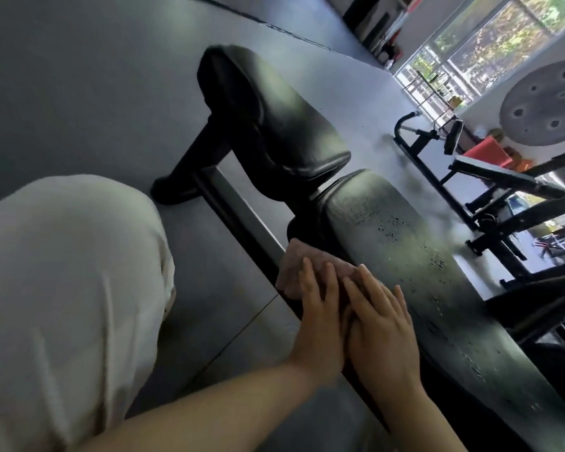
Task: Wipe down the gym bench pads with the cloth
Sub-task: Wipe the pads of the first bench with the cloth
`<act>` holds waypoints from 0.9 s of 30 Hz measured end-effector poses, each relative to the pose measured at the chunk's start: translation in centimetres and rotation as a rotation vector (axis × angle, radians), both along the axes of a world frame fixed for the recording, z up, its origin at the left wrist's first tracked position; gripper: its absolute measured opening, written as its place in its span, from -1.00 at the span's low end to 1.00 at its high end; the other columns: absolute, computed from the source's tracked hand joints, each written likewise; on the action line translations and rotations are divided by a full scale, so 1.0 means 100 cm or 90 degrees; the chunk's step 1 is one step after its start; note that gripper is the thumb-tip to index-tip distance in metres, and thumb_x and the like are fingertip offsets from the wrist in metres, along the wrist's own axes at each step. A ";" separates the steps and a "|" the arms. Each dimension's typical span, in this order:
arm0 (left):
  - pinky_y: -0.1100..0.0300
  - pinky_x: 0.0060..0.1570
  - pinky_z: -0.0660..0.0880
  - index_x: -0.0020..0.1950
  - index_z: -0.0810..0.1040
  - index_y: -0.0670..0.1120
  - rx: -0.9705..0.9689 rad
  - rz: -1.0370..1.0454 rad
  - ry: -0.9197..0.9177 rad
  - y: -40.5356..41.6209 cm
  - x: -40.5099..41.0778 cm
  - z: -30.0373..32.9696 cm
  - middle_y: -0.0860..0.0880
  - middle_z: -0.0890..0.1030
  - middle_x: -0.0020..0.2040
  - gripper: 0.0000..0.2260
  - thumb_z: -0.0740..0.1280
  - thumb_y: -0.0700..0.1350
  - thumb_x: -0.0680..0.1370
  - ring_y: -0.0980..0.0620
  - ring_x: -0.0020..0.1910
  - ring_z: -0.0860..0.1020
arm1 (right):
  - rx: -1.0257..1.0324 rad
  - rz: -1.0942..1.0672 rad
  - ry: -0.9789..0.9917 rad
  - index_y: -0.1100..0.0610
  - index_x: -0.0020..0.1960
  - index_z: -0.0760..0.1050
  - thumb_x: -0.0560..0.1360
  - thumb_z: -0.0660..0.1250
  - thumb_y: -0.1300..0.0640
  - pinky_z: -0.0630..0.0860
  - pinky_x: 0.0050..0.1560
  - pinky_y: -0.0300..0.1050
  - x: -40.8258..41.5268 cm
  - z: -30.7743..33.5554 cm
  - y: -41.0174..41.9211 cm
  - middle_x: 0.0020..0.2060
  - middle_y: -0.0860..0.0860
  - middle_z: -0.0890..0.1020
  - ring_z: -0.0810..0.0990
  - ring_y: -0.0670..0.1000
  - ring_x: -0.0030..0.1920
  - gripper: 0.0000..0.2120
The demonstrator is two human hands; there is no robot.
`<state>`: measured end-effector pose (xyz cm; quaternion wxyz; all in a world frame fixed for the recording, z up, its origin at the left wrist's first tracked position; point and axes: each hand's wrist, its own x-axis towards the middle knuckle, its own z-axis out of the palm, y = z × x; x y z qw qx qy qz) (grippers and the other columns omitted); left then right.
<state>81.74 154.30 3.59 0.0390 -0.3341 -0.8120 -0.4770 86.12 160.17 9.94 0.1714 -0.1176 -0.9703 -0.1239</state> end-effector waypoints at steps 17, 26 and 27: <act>-0.07 0.44 -0.03 0.42 -0.09 0.27 0.272 -0.029 -0.155 0.015 -0.062 -0.010 0.13 -0.25 0.47 -0.50 0.04 0.21 0.53 -0.04 0.49 -0.27 | -0.004 -0.012 0.069 0.17 0.21 0.55 0.60 0.01 -0.04 0.28 0.23 0.16 -0.014 0.007 0.035 0.13 0.10 0.60 0.46 0.07 0.11 -0.55; -0.18 0.43 0.08 0.45 0.17 0.15 0.235 -0.052 -0.157 0.011 -0.091 -0.003 -0.17 0.00 0.52 -0.48 0.10 0.19 0.50 -0.20 0.50 0.00 | -0.019 -0.005 0.075 0.16 0.22 0.53 0.62 -0.04 -0.09 0.23 0.27 0.11 -0.015 0.006 0.034 0.12 0.08 0.60 0.44 0.06 0.10 -0.51; -0.18 0.42 0.10 0.46 0.22 0.12 0.229 -0.052 -0.152 0.011 -0.095 -0.002 -0.18 0.03 0.52 -0.46 0.10 0.19 0.49 -0.19 0.49 0.03 | -0.020 -0.006 0.076 0.16 0.22 0.53 0.60 0.00 -0.06 0.22 0.27 0.11 -0.016 0.006 0.034 0.12 0.08 0.60 0.44 0.06 0.10 -0.55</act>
